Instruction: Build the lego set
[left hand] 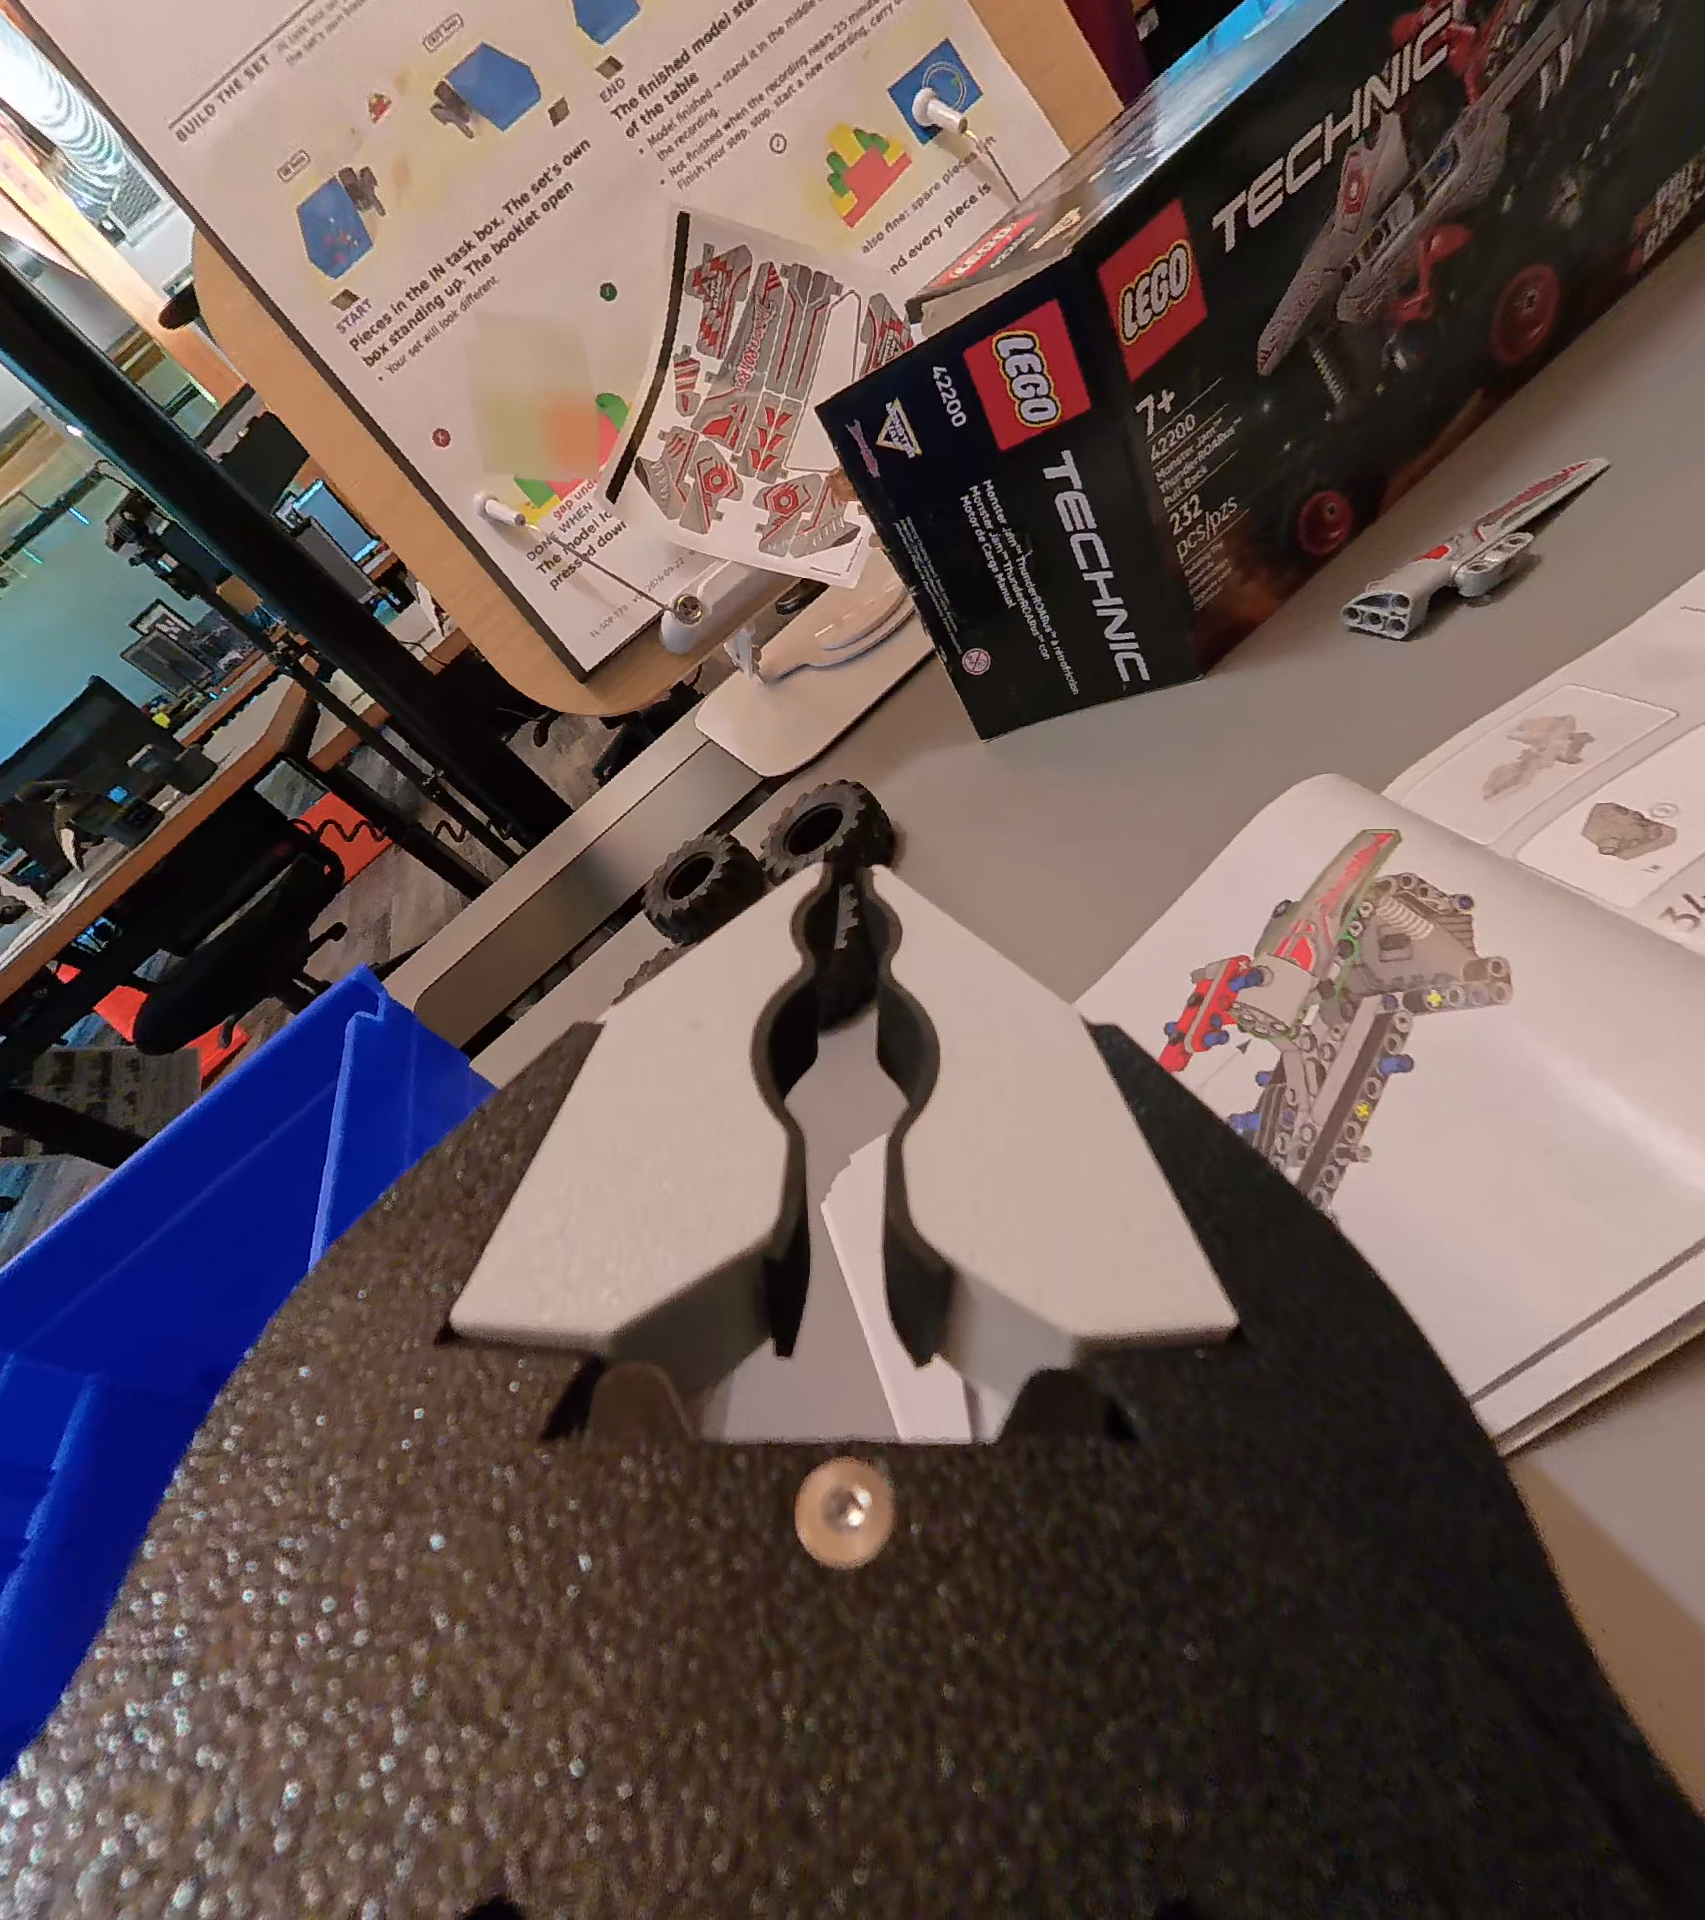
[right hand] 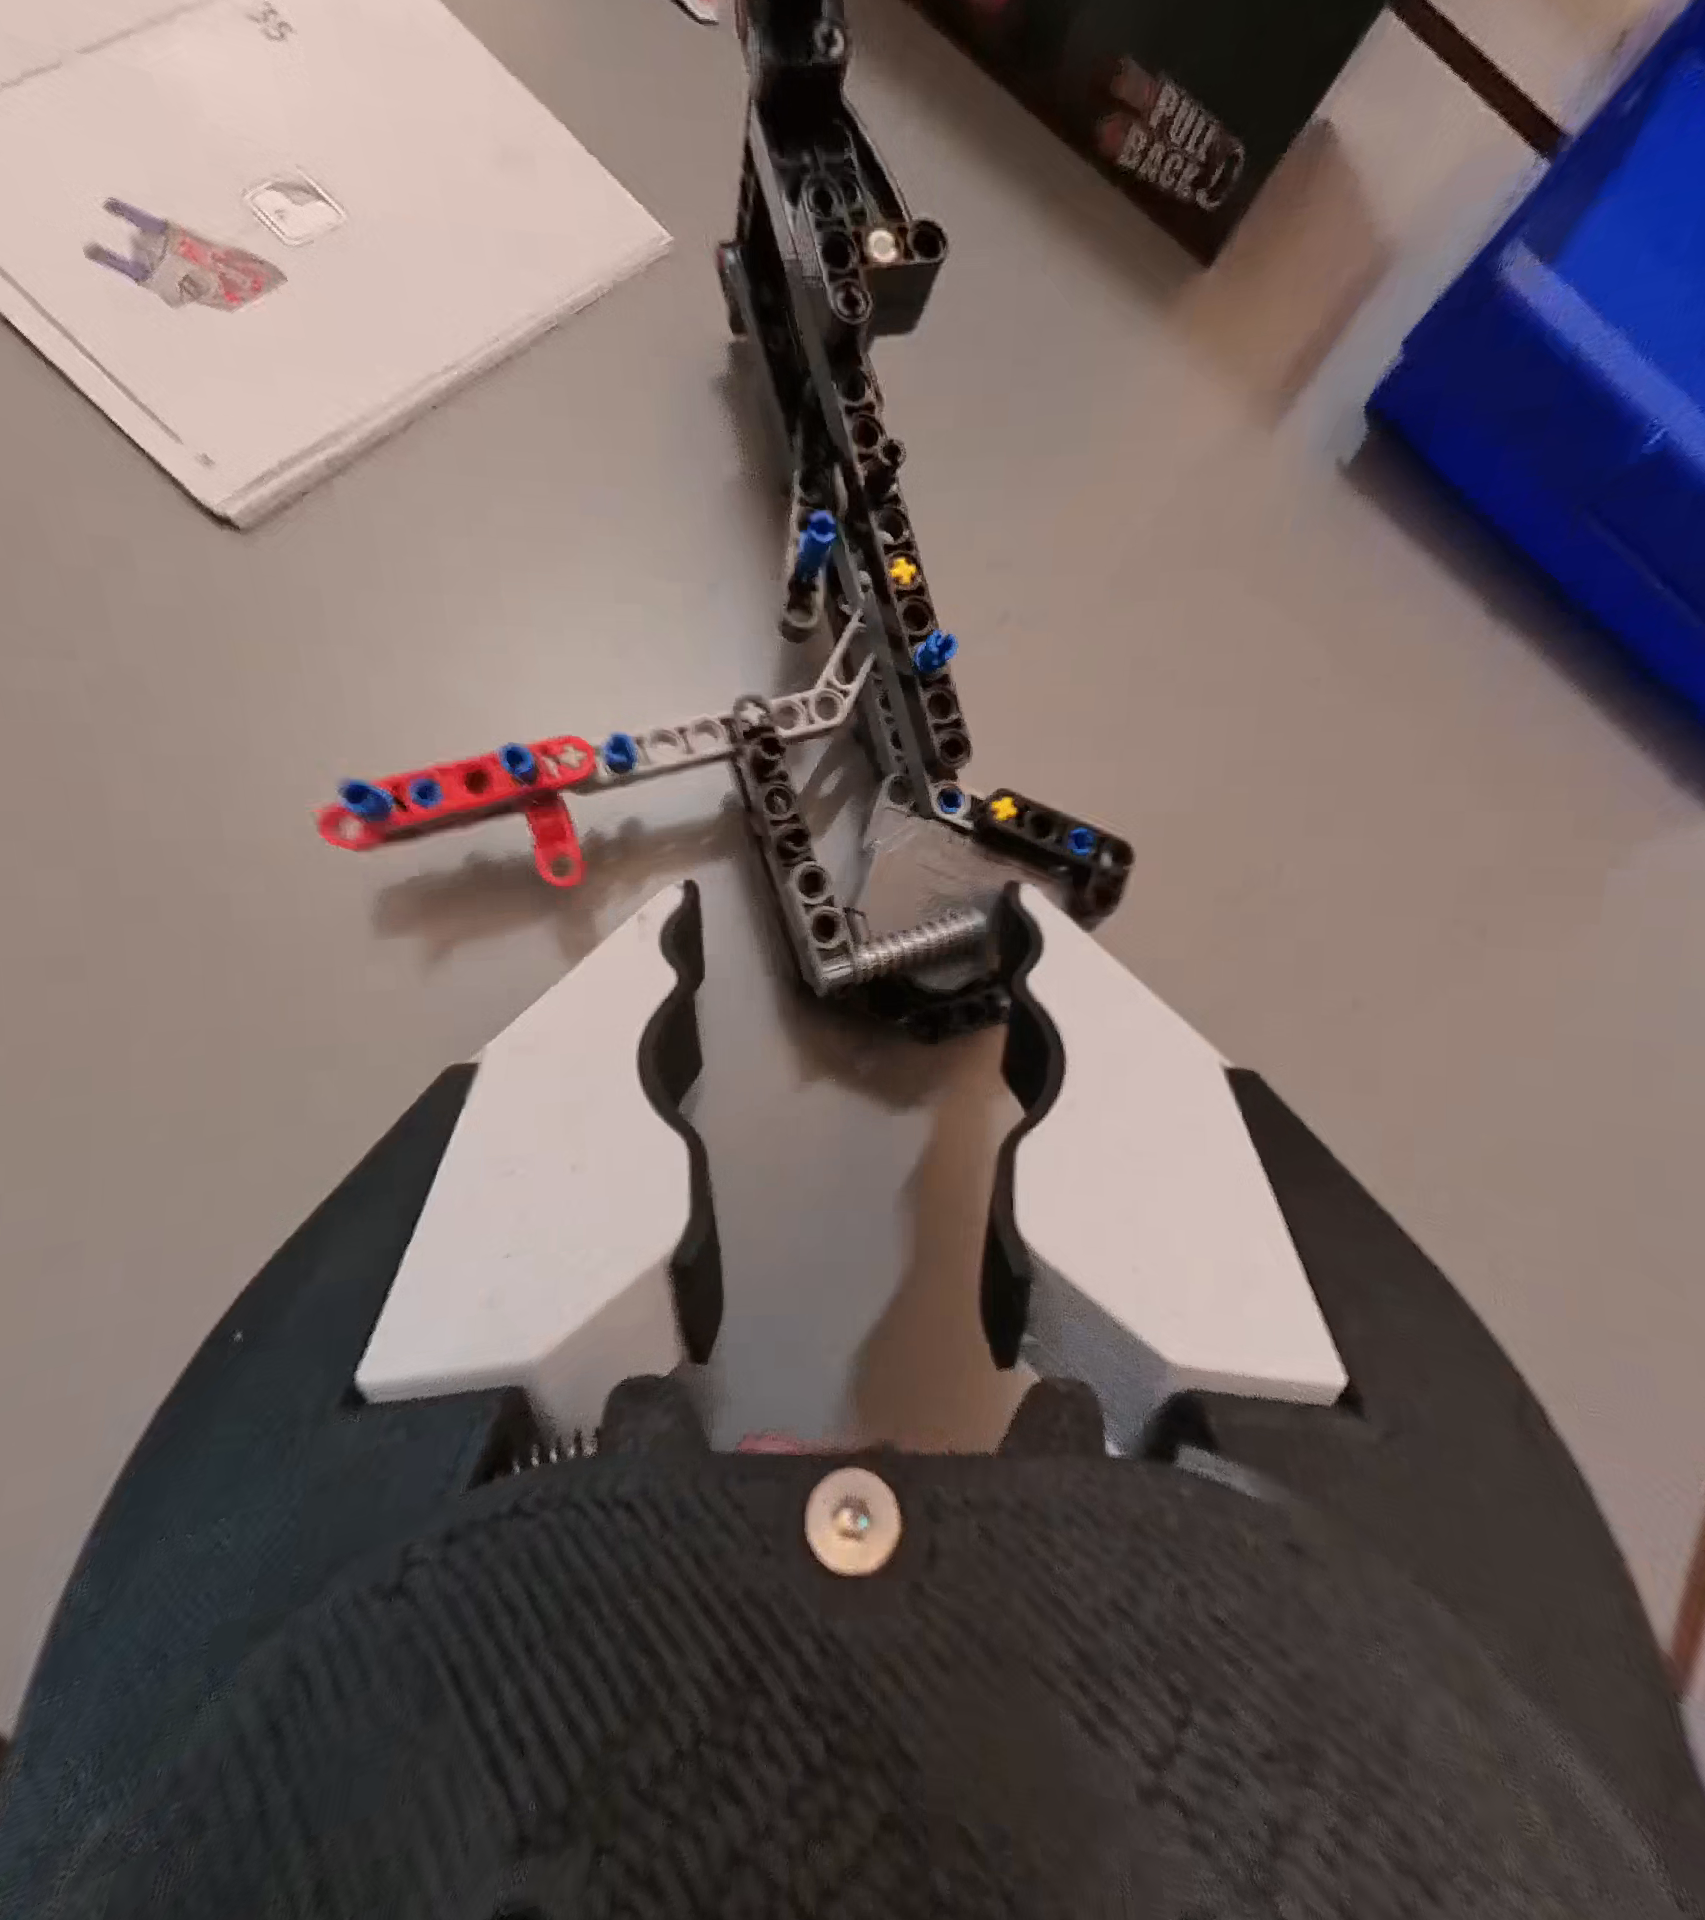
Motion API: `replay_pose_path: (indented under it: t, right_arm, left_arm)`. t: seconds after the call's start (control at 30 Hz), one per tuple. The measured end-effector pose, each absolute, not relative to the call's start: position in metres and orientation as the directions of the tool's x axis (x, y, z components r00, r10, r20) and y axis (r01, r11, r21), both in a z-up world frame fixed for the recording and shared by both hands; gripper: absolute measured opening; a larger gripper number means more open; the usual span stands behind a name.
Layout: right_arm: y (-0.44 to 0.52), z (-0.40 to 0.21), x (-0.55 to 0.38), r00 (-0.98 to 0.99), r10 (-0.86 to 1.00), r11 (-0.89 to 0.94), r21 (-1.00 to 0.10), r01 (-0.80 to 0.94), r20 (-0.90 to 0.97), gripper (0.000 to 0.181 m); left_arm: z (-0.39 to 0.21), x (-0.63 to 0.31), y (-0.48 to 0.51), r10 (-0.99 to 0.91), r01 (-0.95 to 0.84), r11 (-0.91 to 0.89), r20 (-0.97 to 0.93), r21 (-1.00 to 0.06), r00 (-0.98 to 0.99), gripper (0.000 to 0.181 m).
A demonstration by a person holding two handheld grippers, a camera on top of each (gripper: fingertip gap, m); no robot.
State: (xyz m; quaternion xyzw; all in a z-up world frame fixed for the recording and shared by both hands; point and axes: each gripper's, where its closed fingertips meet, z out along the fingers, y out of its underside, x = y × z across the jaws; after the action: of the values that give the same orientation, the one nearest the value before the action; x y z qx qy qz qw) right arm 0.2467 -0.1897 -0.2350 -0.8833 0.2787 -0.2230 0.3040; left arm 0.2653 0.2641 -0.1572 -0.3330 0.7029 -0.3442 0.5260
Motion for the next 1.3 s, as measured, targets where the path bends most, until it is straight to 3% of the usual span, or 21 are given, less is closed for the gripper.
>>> replay_pose_path:
  t: [0.07,0.2,0.47,0.67,0.83,0.97,1.3]
  right_arm:
    - [-0.181,-0.233,0.240,0.709,-0.678,-0.607,-0.692,-0.390,0.196,0.064]
    - [-0.177,-0.231,0.225,0.621,-0.770,-0.521,-0.703,-0.484,0.143,0.057]
    - [-0.186,-0.205,0.210,0.625,-0.745,-0.599,-0.645,-0.474,0.233,0.066]
    - [-0.182,-0.227,0.228,0.684,-0.718,-0.588,-0.639,-0.496,0.130,0.104]
    - [-0.171,-0.242,0.230,0.749,-0.653,-0.628,-0.633,-0.453,0.112,0.095]
    - [-0.174,-0.244,0.230,0.725,-0.675,-0.634,-0.608,-0.478,0.134,0.071]
    - [-0.161,-0.240,0.211,0.616,-0.783,-0.509,-0.657,-0.557,0.084,0.063]
  left_arm:
    - [-0.157,0.265,0.265,-0.832,-0.107,0.538,-0.507,-0.836,-0.223,0.000]
    - [-0.156,0.265,0.267,-0.838,-0.111,0.530,-0.499,-0.841,-0.219,0.000]
    - [-0.153,0.264,0.272,-0.847,-0.110,0.518,-0.489,-0.848,-0.209,0.001]
    - [-0.152,0.264,0.271,-0.848,-0.107,0.514,-0.486,-0.851,-0.212,0.001]
    - [-0.153,0.264,0.271,-0.849,-0.109,0.511,-0.482,-0.852,-0.216,0.001]
    - [-0.154,0.264,0.270,-0.847,-0.110,0.515,-0.484,-0.850,-0.220,0.001]
    - [-0.155,0.264,0.270,-0.845,-0.113,0.517,-0.486,-0.848,-0.222,0.001]
